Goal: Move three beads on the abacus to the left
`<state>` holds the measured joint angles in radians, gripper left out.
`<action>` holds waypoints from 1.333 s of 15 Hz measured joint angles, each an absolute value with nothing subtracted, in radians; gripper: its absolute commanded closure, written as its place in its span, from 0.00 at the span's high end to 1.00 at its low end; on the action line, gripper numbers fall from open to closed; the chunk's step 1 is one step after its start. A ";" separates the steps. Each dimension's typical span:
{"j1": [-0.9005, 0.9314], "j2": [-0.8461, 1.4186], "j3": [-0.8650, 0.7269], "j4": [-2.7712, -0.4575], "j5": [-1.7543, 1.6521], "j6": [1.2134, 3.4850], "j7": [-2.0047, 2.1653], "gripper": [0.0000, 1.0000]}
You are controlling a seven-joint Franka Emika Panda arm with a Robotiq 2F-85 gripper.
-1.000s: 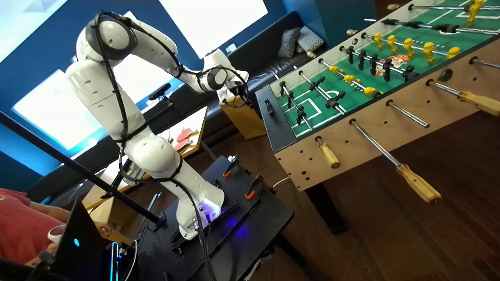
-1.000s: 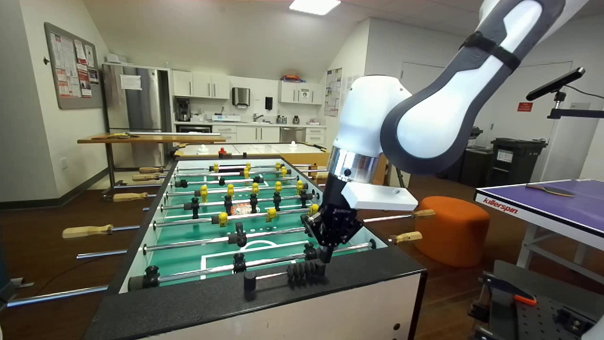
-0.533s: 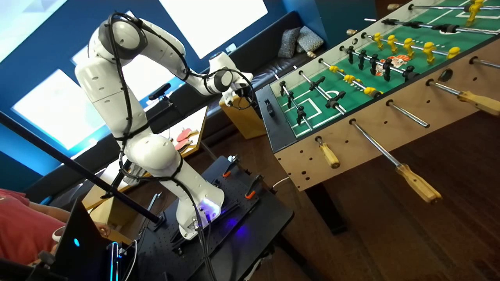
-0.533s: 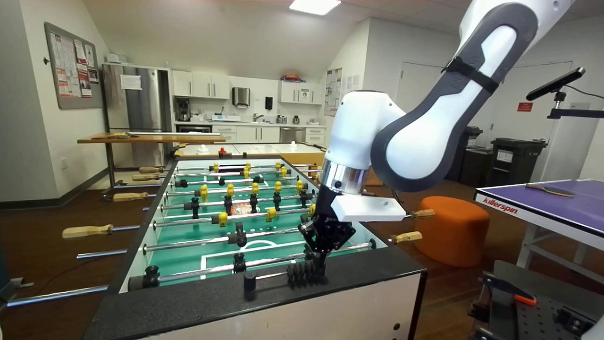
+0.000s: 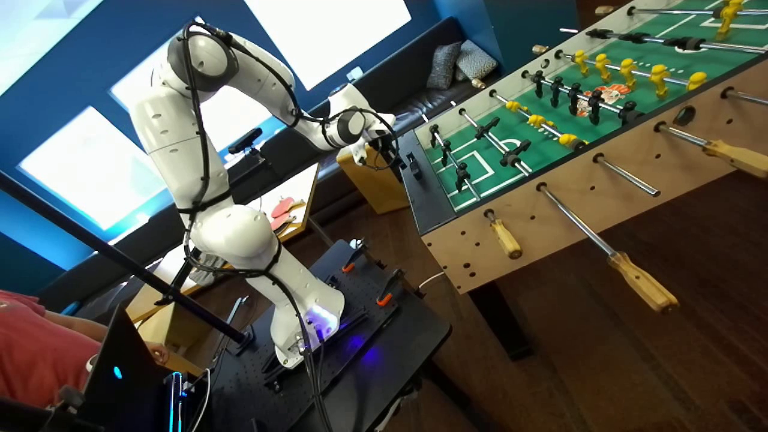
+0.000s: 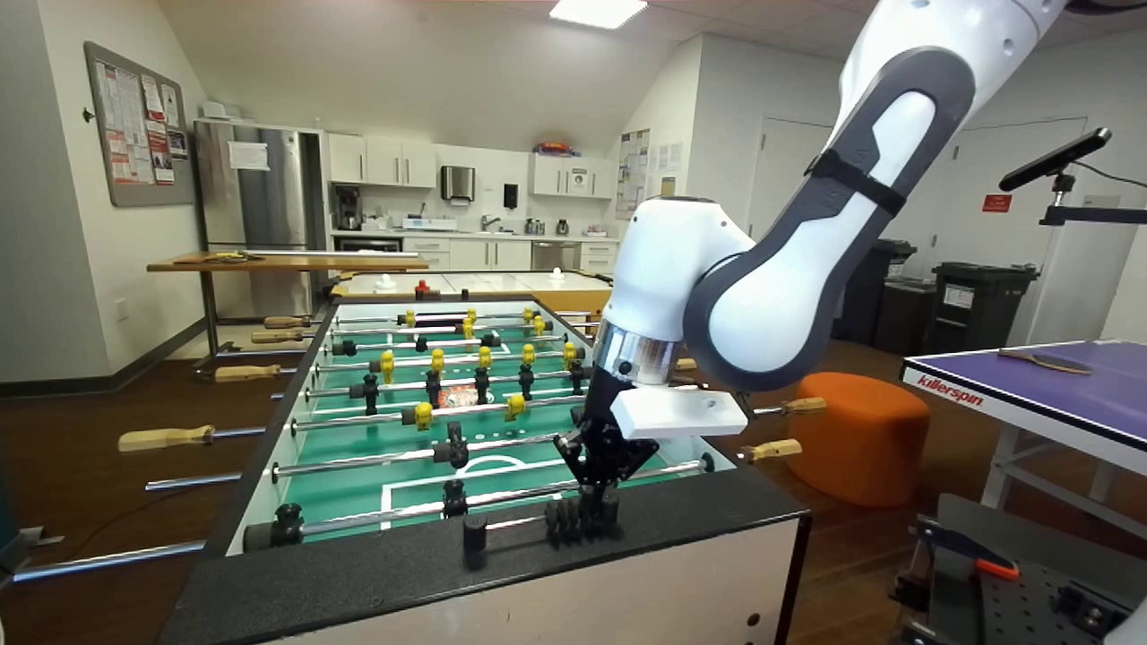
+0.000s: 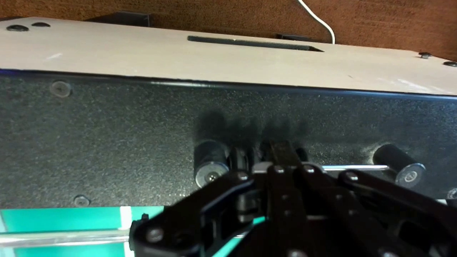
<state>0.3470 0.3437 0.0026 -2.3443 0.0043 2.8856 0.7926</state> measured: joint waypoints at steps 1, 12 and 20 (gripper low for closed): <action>0.355 0.353 -0.007 -2.339 0.004 2.892 0.793 0.00; 0.418 0.419 -0.055 -2.286 0.004 2.920 0.793 0.00; 0.483 0.449 -0.098 -2.249 -0.005 2.949 0.793 0.00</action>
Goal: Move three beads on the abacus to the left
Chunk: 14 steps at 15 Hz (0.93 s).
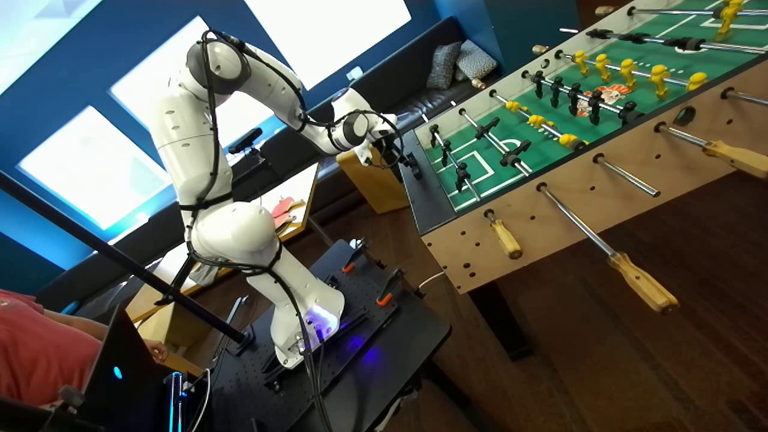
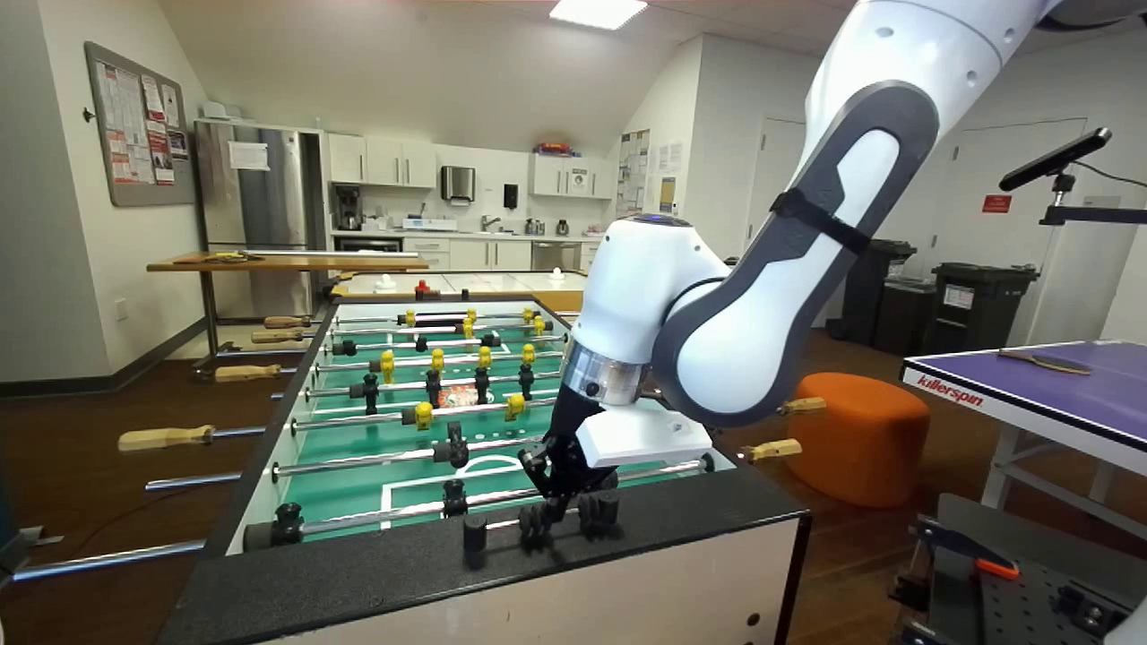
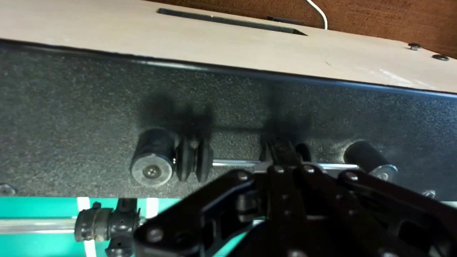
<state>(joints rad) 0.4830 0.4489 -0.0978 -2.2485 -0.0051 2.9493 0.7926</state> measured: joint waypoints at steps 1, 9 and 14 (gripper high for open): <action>0.496 0.453 -0.113 -2.239 -0.014 2.955 0.793 0.00; 0.571 0.523 -0.199 -2.142 -0.037 2.971 0.793 0.00; 0.613 0.480 -0.248 -2.141 -0.036 2.936 0.793 0.00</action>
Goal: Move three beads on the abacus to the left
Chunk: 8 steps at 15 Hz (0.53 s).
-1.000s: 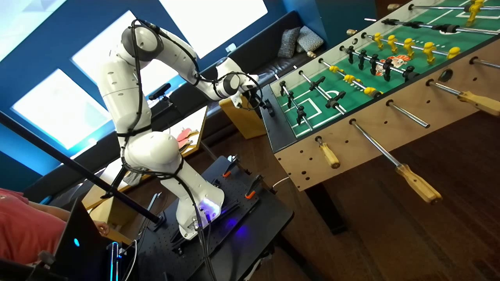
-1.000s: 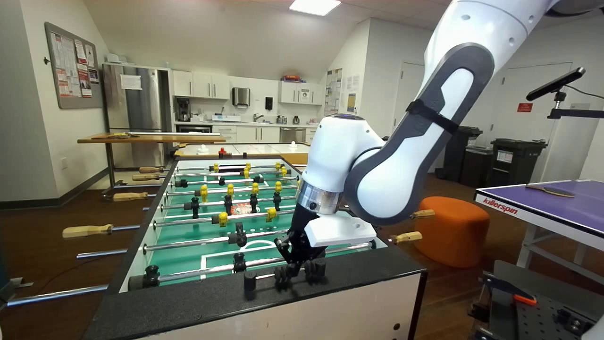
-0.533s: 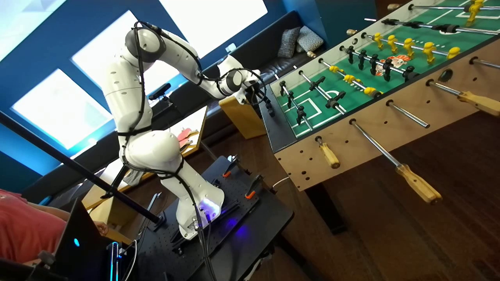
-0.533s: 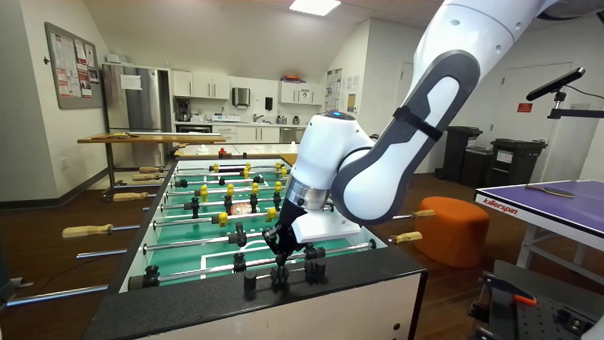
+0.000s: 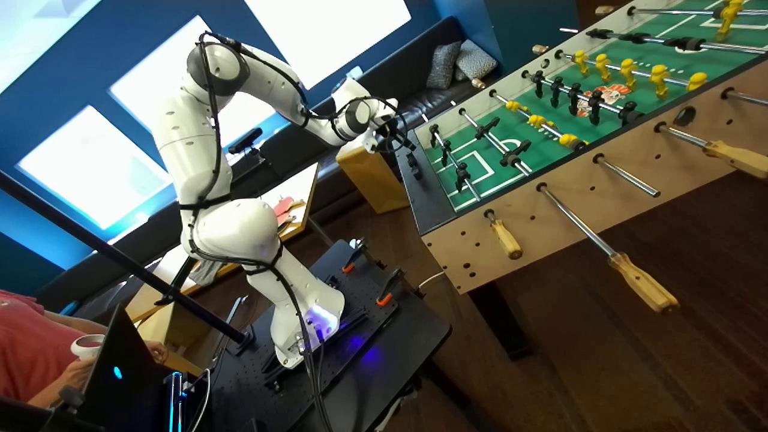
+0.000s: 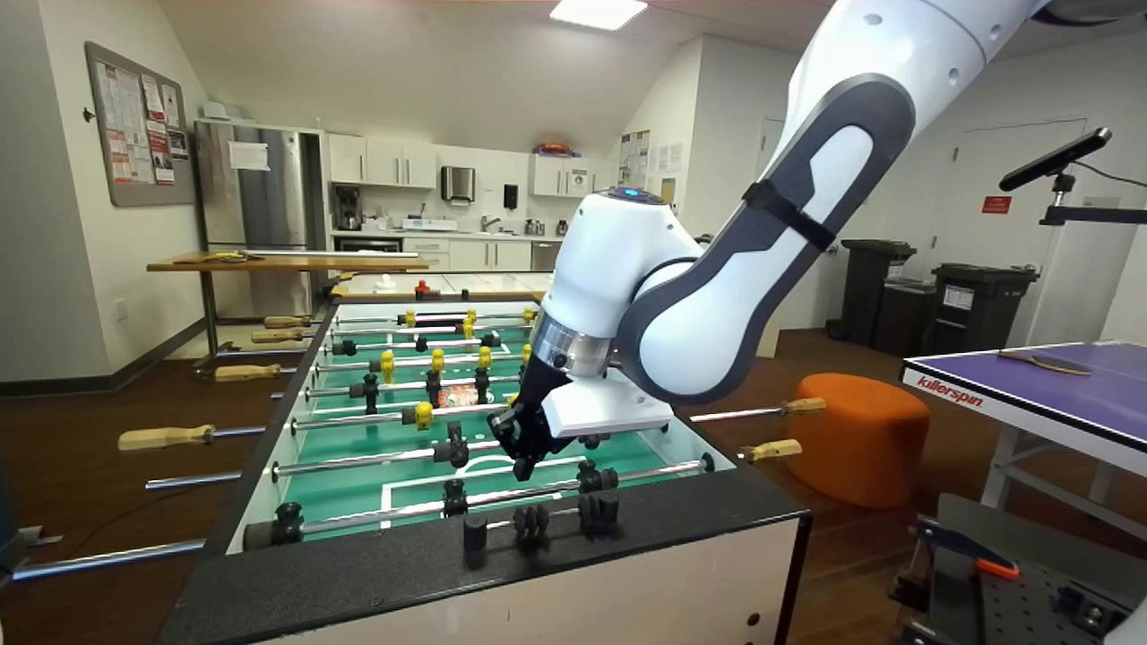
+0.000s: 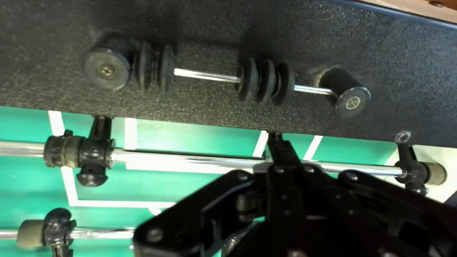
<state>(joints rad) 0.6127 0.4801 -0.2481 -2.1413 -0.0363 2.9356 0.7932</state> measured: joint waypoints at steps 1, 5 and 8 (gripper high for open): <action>0.610 0.462 -0.244 -2.144 -0.036 2.890 0.793 0.00; 0.567 0.396 -0.193 -2.147 -0.036 2.645 0.793 0.00; 0.498 0.379 -0.126 -2.147 -0.036 2.568 0.793 0.00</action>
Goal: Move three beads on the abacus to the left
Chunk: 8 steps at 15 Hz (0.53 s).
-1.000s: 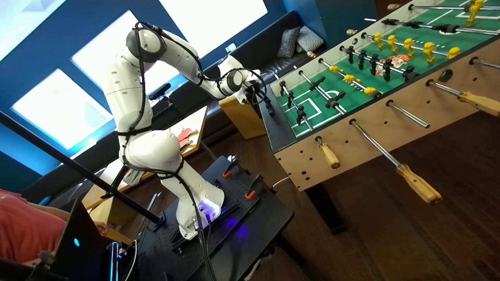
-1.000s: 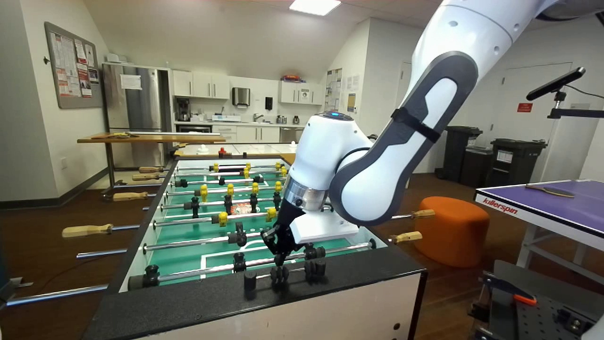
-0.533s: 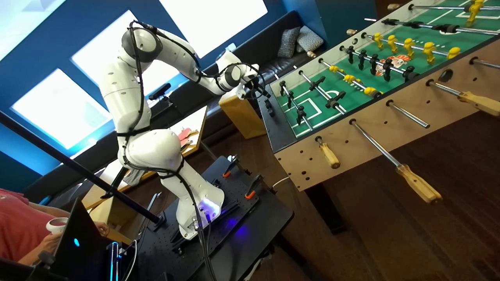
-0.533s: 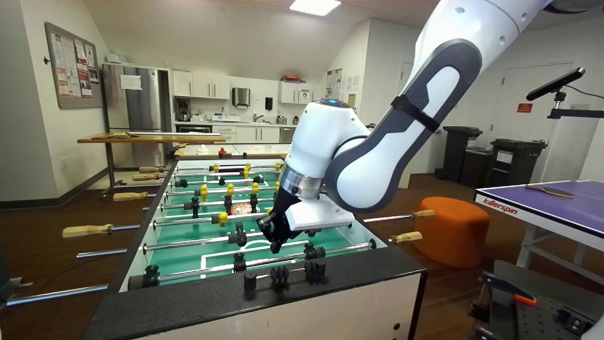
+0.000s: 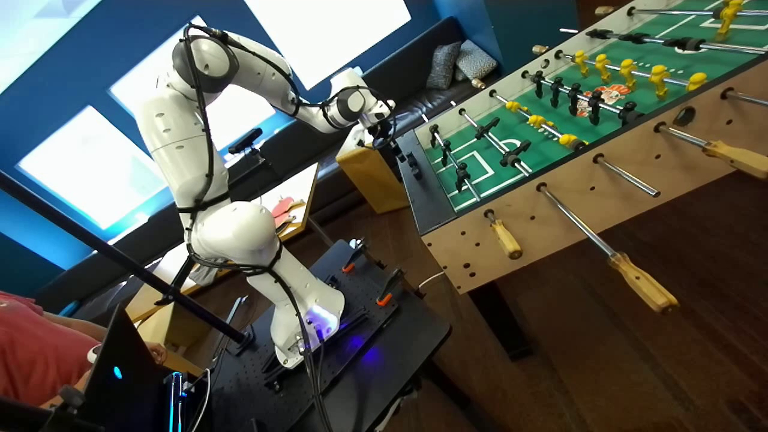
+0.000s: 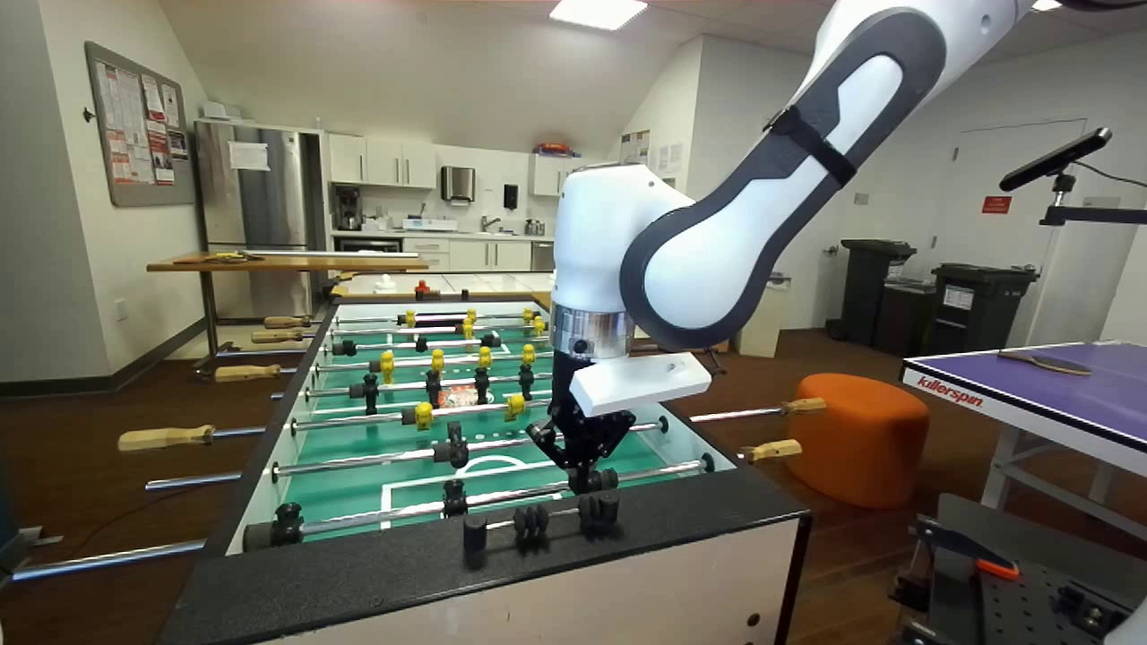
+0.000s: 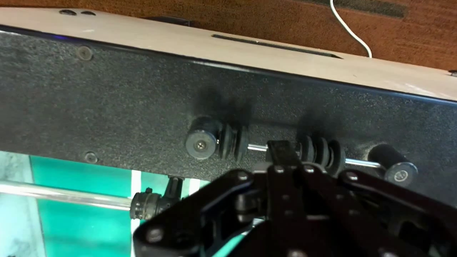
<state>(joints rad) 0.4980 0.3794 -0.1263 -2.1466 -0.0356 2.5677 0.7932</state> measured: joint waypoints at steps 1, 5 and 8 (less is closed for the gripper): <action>0.475 0.380 -0.105 -2.147 -0.036 2.567 0.793 0.00; 0.411 0.393 -0.051 -2.147 -0.036 2.569 0.793 0.00; 0.389 0.412 -0.033 -2.147 -0.036 2.581 0.793 0.00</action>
